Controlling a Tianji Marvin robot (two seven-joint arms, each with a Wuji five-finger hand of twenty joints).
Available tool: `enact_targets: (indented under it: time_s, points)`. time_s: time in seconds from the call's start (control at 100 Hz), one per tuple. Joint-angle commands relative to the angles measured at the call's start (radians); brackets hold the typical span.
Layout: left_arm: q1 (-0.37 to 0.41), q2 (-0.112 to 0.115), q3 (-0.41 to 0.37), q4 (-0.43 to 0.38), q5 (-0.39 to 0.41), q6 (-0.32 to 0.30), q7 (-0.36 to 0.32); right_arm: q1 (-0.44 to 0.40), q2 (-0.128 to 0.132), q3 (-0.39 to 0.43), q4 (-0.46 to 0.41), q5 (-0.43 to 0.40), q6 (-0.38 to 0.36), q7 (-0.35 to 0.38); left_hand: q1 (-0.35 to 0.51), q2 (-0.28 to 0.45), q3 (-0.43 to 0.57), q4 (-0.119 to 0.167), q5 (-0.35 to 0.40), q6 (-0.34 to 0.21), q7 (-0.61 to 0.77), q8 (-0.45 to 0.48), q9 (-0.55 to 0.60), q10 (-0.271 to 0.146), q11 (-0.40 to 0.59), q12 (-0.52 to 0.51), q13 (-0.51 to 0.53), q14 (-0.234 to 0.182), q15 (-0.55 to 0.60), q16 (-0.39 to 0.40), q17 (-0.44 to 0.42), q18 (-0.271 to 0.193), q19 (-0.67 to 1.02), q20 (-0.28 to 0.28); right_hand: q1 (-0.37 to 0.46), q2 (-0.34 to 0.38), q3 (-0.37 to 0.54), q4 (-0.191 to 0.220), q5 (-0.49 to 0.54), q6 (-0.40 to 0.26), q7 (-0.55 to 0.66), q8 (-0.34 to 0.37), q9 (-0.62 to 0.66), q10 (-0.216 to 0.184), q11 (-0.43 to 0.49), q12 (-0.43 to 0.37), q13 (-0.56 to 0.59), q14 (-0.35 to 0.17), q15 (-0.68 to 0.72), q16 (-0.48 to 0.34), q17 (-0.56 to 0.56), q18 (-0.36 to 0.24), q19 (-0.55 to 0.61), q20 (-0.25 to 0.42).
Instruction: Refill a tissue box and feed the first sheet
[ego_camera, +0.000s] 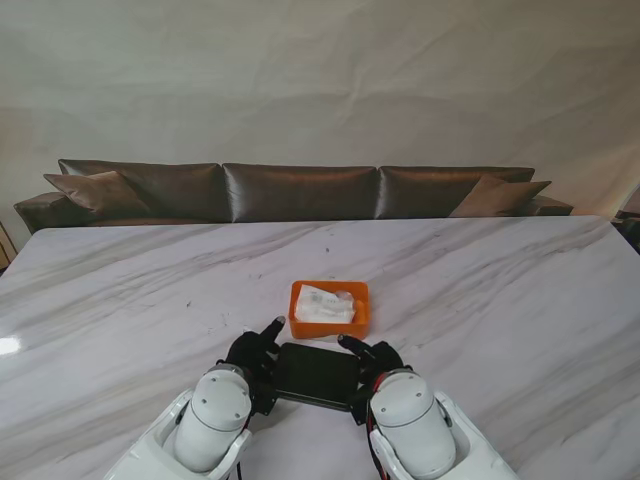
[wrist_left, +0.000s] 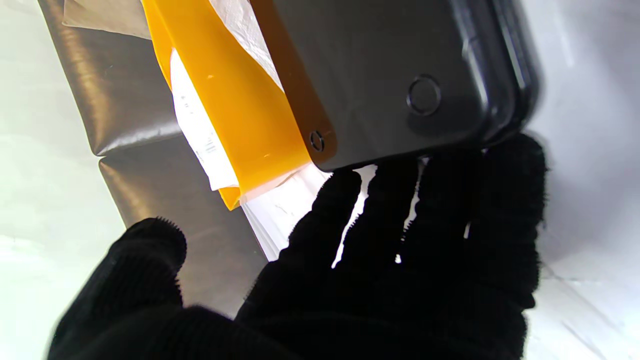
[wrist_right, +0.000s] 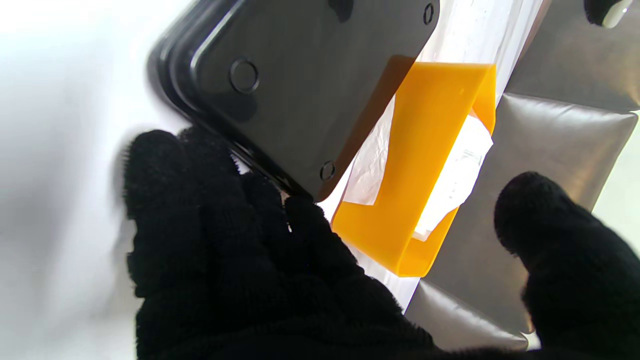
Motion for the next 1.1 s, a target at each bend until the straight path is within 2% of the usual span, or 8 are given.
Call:
enact_targets:
  time_s: [0.0,1.09]
  points:
    - [0.022,-0.007,0.018,0.005,-0.003,-0.005,-0.027,-0.005,-0.016,-0.017,-0.017,0.009,-0.016,0.024,-0.010,-0.015,-0.007,0.029,0.010,0.000,0.009,0.000,-0.016,0.006,-0.099,-0.073,-0.066,0.088,-0.197,-0.080,0.011,0.002,0.036,0.018,-0.003,0.006,0.020,0.009,0.032,-0.060,0.057,0.018,0.022,-0.002,-0.016,-0.015,0.011,-0.054,-0.016,-0.015,0.023,-0.077,0.001,-0.015]
    - [-0.008,0.006,0.030,-0.067,0.057,-0.018,-0.042,-0.001,-0.021,-0.020,-0.075,-0.009,-0.024,-0.002,-0.011,-0.017,-0.007,0.029,0.015,0.004,0.010,0.001,-0.009,0.009,-0.098,-0.073,-0.061,0.091,-0.195,-0.080,0.016,0.005,0.037,0.019,-0.002,0.006,0.021,0.007,0.034,-0.062,0.054,0.017,0.025,-0.001,-0.019,-0.016,0.011,-0.053,-0.016,-0.015,0.023,-0.077,0.000,-0.014]
